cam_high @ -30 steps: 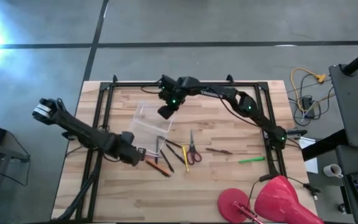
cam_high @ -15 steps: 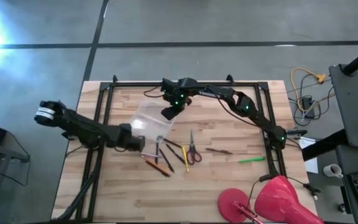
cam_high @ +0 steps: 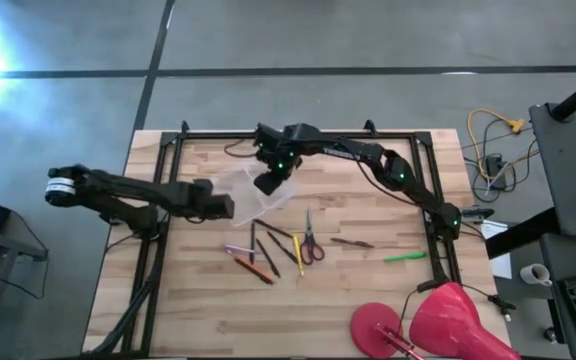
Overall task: Pick & place school supplies into a supply box
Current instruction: Prepare the transparent supply box, then put the scissor into the transparent supply box
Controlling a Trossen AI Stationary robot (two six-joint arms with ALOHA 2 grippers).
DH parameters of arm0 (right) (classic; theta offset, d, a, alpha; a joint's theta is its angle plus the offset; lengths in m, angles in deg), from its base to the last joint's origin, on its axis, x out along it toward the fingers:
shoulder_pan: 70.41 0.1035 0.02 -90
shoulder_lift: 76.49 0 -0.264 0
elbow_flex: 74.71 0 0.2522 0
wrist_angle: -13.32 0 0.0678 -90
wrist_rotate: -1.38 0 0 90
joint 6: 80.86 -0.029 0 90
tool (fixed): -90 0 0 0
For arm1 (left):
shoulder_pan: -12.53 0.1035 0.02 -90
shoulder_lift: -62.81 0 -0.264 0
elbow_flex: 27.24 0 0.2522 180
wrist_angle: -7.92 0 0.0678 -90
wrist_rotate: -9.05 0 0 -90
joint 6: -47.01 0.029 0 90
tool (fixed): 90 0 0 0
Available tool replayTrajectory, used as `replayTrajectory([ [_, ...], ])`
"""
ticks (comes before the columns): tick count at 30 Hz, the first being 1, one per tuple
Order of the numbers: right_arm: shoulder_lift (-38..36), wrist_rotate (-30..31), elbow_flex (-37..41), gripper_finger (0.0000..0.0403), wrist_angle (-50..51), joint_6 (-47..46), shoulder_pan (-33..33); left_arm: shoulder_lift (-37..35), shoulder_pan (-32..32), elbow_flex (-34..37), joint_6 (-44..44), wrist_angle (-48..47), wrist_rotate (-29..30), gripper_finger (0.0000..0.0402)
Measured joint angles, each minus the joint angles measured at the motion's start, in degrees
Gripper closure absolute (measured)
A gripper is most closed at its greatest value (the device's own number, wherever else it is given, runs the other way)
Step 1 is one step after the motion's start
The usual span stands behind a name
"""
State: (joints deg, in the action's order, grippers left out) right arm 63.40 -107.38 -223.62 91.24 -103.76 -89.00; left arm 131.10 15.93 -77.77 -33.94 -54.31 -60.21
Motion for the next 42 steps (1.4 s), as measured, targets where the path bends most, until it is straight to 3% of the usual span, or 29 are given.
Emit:
replayTrajectory([
  [12,-0.99,2.02,0.71,0.0349,4.87,3.47,-7.51,-5.96,-2.59,-1.49,-0.77,-1.15,0.56,0.0402],
  [19,-1.17,-0.68,0.70,0.0349,6.51,9.31,-6.95,-6.20,-6.47,-1.47,-0.79,0.48,-0.22,0.0402],
  [25,-2.33,-0.47,0.72,0.0349,11.70,18.30,-3.55,-5.84,-13.79,-1.47,-0.33,4.41,-1.14,0.0402],
  [27,-3.38,2.49,0.70,0.0349,11.77,17.52,-2.18,-5.80,-16.37,-1.45,-0.68,4.36,-1.14,0.0402],
  [31,-4.12,17.23,0.65,0.0349,17.17,10.09,0.35,-5.59,-19.92,-1.43,-3.94,4.38,-1.12,0.0402],
  [33,-4.05,21.05,0.71,0.0349,21.33,6.24,1.39,-5.57,-20.94,-1.43,-4.92,4.36,-1.13,0.0402],
  [39,-4.44,24.83,3.22,0.0348,25.70,2.26,5.49,-5.56,-21.53,-1.45,-5.13,3.98,-1.02,0.0402],
  [42,-6.27,24.88,6.18,0.0348,25.90,0.29,8.42,-5.56,-21.64,-1.43,-7.10,-0.77,-0.97,0.0402],
])
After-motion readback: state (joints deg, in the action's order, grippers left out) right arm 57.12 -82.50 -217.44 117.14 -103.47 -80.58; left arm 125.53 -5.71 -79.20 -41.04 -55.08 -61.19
